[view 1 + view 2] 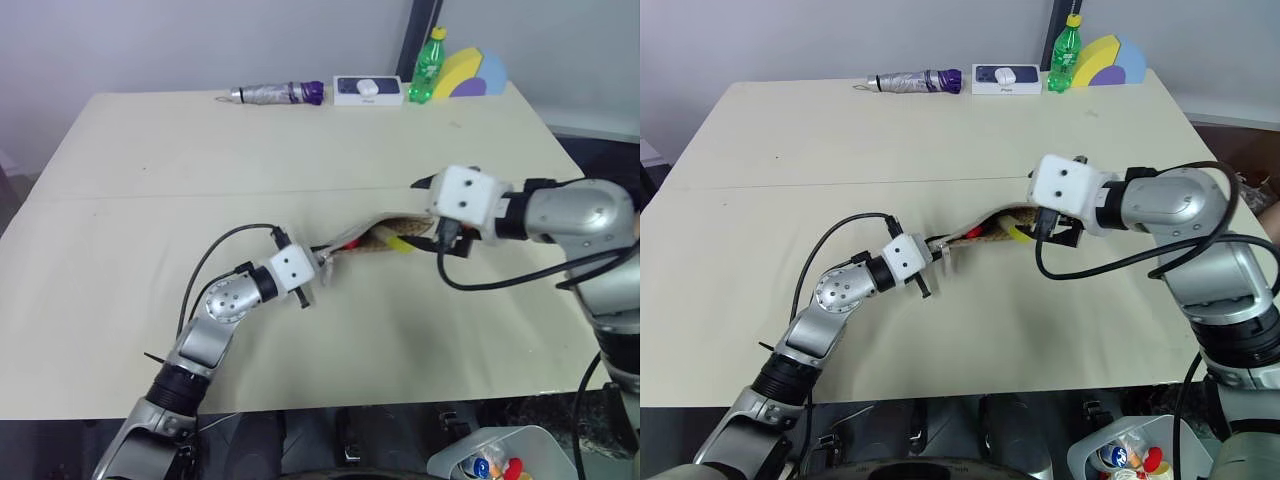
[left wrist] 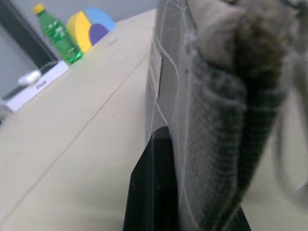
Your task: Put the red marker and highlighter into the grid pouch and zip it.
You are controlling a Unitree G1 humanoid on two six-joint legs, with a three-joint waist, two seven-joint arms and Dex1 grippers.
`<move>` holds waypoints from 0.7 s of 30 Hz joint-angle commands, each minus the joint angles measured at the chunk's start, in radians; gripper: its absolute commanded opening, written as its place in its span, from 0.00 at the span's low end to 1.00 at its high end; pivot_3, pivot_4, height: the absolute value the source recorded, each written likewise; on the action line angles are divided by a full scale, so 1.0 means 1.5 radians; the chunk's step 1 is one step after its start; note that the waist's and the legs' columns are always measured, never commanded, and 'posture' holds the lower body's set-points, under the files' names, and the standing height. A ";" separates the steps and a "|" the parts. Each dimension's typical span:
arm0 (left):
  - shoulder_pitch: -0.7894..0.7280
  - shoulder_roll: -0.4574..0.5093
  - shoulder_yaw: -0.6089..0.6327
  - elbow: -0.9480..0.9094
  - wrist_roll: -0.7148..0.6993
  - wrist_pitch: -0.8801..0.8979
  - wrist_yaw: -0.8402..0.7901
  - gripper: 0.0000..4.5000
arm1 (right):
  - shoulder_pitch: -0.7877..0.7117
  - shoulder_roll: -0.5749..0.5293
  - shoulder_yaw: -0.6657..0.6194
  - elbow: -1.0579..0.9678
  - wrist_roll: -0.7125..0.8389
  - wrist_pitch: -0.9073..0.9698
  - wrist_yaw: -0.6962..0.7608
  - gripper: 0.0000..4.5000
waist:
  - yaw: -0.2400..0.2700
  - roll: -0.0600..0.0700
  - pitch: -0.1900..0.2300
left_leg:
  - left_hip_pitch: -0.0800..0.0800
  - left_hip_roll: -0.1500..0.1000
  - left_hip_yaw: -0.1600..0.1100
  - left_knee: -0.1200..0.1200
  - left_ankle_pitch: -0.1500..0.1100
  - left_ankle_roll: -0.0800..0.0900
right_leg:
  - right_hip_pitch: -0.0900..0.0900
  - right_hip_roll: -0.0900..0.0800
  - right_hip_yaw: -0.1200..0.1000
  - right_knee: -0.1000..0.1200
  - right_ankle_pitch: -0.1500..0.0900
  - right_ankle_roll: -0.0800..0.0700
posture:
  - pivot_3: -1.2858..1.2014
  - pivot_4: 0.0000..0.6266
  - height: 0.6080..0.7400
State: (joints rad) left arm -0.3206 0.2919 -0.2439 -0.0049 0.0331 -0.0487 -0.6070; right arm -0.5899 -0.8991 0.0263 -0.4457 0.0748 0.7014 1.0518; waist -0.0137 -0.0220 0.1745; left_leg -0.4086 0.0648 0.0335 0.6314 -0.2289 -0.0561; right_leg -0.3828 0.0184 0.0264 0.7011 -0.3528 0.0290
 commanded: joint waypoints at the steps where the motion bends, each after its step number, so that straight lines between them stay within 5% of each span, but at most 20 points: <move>1: -0.001 -0.012 0.025 -0.041 -0.046 0.041 0.002 0.00 | -0.011 0.000 -0.086 -0.038 0.068 0.057 -0.015 0.93 | 0.000 0.000 0.000 | 0.000 0.000 0.000 0.000 0.000 0.000 | 0.000 0.000 0.000 0.000 0.000 0.000 | 0.52 0.24 1.00; 7: -0.002 -0.019 0.028 -0.055 -0.062 0.067 0.003 0.00 | 0.034 -0.010 -0.105 -0.057 0.114 0.084 -0.032 0.93 | 0.001 0.000 0.000 | 0.000 0.000 0.000 0.000 0.000 0.000 | 0.000 0.000 0.000 0.000 0.000 0.000 | 0.52 0.24 1.00; 10: -0.005 -0.022 0.027 -0.058 -0.060 0.071 0.005 0.00 | 0.046 0.011 -0.095 -0.063 0.143 0.109 -0.048 0.76 | -0.001 0.000 0.000 | 0.000 0.000 0.000 0.000 0.000 0.000 | 0.000 0.000 0.000 0.000 0.000 0.000 | 0.52 0.24 1.00; 16: -0.002 -0.025 0.027 -0.064 -0.056 0.073 0.007 0.00 | 0.050 0.036 -0.047 -0.058 0.141 0.110 -0.103 0.07 | 0.000 0.000 0.000 | 0.000 0.000 0.000 0.000 0.000 0.000 | 0.000 0.000 0.000 0.000 0.000 0.000 | 0.52 0.24 1.00; 21: -0.001 -0.024 0.026 -0.067 -0.056 0.074 0.006 0.00 | 0.054 0.027 -0.020 -0.055 0.126 0.090 -0.129 0.01 | 0.000 0.000 0.000 | 0.000 0.000 0.000 0.000 0.000 0.000 | 0.000 0.000 0.000 0.000 0.000 0.000 | 0.52 0.24 1.00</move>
State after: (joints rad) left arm -0.3189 0.2567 -0.2132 -0.0586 -0.0350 0.0651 -0.6032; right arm -0.5055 -0.8447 0.0015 -0.5081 0.2765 0.8634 0.8723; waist -0.0131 -0.0220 0.1745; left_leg -0.4085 0.0646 0.0335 0.6313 -0.2289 -0.0561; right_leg -0.3826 0.0188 0.0267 0.7009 -0.3528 0.0291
